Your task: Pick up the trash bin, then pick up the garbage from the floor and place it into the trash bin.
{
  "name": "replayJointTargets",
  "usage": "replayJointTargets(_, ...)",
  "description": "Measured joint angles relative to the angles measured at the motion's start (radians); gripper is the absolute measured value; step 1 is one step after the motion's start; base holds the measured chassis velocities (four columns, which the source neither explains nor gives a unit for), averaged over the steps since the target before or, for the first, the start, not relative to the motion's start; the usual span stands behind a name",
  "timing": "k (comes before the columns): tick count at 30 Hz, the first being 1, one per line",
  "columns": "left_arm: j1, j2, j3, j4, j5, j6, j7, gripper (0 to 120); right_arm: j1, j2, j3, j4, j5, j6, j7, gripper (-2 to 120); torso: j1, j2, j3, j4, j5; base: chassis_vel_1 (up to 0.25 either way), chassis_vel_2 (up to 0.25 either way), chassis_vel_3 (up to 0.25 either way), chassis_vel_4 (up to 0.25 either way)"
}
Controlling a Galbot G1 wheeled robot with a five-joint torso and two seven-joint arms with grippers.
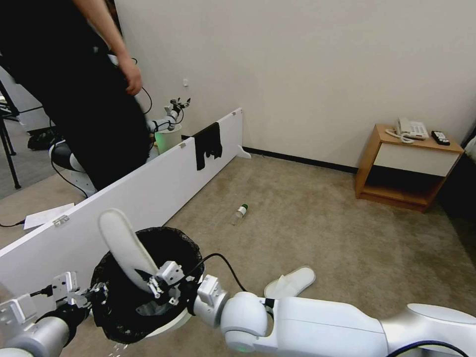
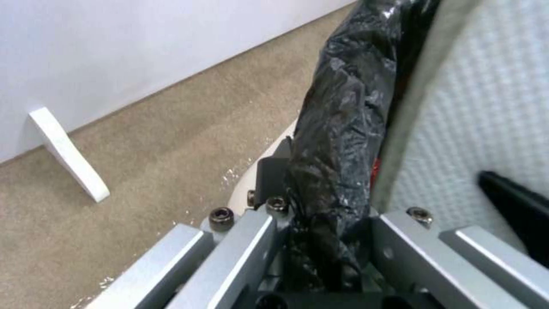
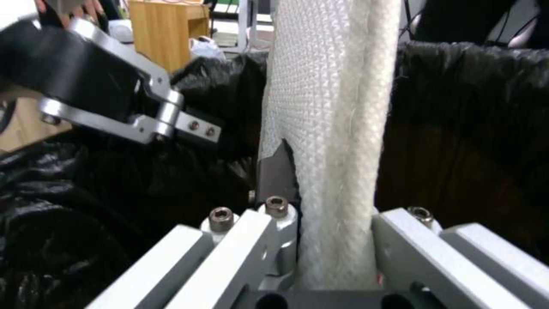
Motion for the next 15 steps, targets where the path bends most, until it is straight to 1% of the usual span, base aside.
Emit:
replayJointTargets(4, 0.0, -0.001, 0.0, -0.003, 0.0, 0.0, 0.0, 2, 0.0, 0.006, -0.004, -0.013, -0.006, 0.0, 0.001, 3, 0.0, 0.0, 0.0, -0.0002, 0.0, 0.0, 0.0, 0.0, 0.0)
replayJointTargets(5, -0.001, -0.002, 0.001, -0.004, 0.0, 0.0, 0.0, 2, -0.001, 0.01, -0.005, -0.021, -0.011, 0.001, 0.003, 5, 0.0, 0.0, 0.0, -0.0002, 0.0, 0.0, 0.0, 0.0, 0.0)
replayJointTargets(6, -0.001, -0.003, 0.002, -0.004, 0.0, 0.0, 0.0, 2, -0.004, 0.013, -0.006, -0.03, -0.016, 0.005, 0.005, 10, 0.0, 0.0, 0.0, -0.0002, 0.0, 0.0, 0.0, 0.0, 0.0)
replayJointTargets(7, 0.0, -0.003, 0.002, -0.004, 0.0, 0.0, 0.0, 2, -0.005, 0.014, -0.006, -0.035, -0.02, 0.006, 0.005, 11, 0.0, 0.0, 0.0, -0.0002, 0.0001, 0.0, 0.0, 0.0, 0.0)
replayJointTargets(8, 0.001, -0.003, 0.002, -0.004, 0.0, 0.0, 0.0, 2, -0.009, 0.013, -0.006, -0.044, -0.025, 0.007, 0.005, 18, 0.0, 0.0, 0.0, -0.0002, 0.0, 0.0, 0.0, 0.0, 0.0)
replayJointTargets(9, 0.001, -0.003, 0.002, -0.004, 0.0, 0.0, 0.0, 2, -0.009, 0.013, -0.006, -0.044, -0.025, 0.007, 0.005, 18, 0.0, 0.0, 0.0, -0.0002, 0.0, 0.0, 0.0, 0.0, 0.0)
replayJointTargets(11, 0.002, -0.002, 0.002, -0.004, -0.001, 0.0, 0.0, 2, -0.013, 0.007, -0.006, -0.048, -0.029, 0.008, 0.005, 28, 0.0, 0.0, 0.0, -0.0001, 0.0, 0.0, 0.0, 0.0, 0.0)
replayJointTargets(12, 0.002, -0.002, 0.002, -0.004, -0.001, 0.0, 0.0, 2, -0.013, 0.007, -0.006, -0.048, -0.029, 0.008, 0.005, 28, 0.0, 0.0, 0.0, -0.0001, 0.0, 0.0, 0.0, 0.0, 0.0)
replayJointTargets(13, 0.002, -0.001, 0.001, -0.004, -0.002, 0.0, 0.001, 2, -0.015, 0.002, -0.006, -0.048, -0.03, 0.008, 0.005, 33, 0.0, 0.0, 0.0, -0.0002, 0.0, 0.0, 0.0, 0.0, 0.0)
replayJointTargets(14, 0.002, -0.001, 0.001, -0.004, -0.002, 0.0, 0.001, 2, -0.015, 0.002, -0.006, -0.048, -0.03, 0.008, 0.005, 33, 0.0, 0.0, 0.0, -0.0002, 0.0, 0.0, 0.0, 0.0, 0.0)
replayJointTargets(15, 0.002, 0.0, 0.001, -0.004, -0.003, 0.0, 0.001, 2, -0.015, -0.002, -0.005, -0.049, -0.032, 0.009, 0.004, 42, 0.0, 0.0, 0.0, -0.0003, 0.0, 0.0, 0.0, 0.0, 0.0)
